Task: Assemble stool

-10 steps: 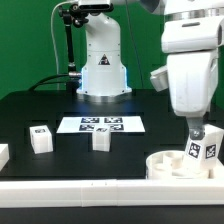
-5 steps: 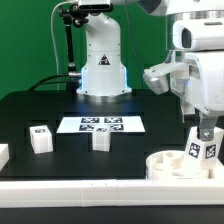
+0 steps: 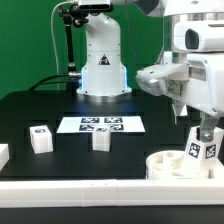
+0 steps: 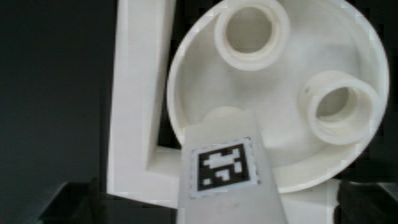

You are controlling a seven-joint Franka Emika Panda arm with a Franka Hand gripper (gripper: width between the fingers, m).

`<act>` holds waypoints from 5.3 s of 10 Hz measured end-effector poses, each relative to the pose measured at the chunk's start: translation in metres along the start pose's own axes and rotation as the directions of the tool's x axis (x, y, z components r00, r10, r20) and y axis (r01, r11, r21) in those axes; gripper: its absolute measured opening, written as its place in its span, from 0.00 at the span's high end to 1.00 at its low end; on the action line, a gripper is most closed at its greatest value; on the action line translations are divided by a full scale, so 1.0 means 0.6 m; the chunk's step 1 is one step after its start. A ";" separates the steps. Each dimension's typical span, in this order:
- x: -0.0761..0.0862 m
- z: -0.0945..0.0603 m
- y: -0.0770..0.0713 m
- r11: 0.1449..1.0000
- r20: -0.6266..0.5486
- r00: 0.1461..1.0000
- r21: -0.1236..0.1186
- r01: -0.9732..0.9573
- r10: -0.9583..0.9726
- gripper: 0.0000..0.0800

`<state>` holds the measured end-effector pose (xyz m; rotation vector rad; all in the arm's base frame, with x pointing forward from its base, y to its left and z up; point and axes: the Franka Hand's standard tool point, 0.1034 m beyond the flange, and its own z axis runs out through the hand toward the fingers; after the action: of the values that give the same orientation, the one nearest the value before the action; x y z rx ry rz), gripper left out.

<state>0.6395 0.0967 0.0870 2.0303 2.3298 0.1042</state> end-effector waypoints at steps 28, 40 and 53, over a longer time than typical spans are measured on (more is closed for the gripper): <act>0.004 0.018 0.000 0.244 -0.001 0.245 0.036 -0.969 0.970 0.57; -0.039 -0.036 -0.052 0.184 0.023 0.184 0.005 -0.983 0.983 0.19; -0.197 0.003 -0.146 0.046 0.077 0.046 0.002 -0.999 0.996 0.19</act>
Offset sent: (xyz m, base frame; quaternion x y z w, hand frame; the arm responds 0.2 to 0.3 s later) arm 0.0054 0.0185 -0.0055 0.0037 -0.0047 -0.0400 0.9992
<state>0.5695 -0.0324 0.0769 3.1341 0.2885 0.0092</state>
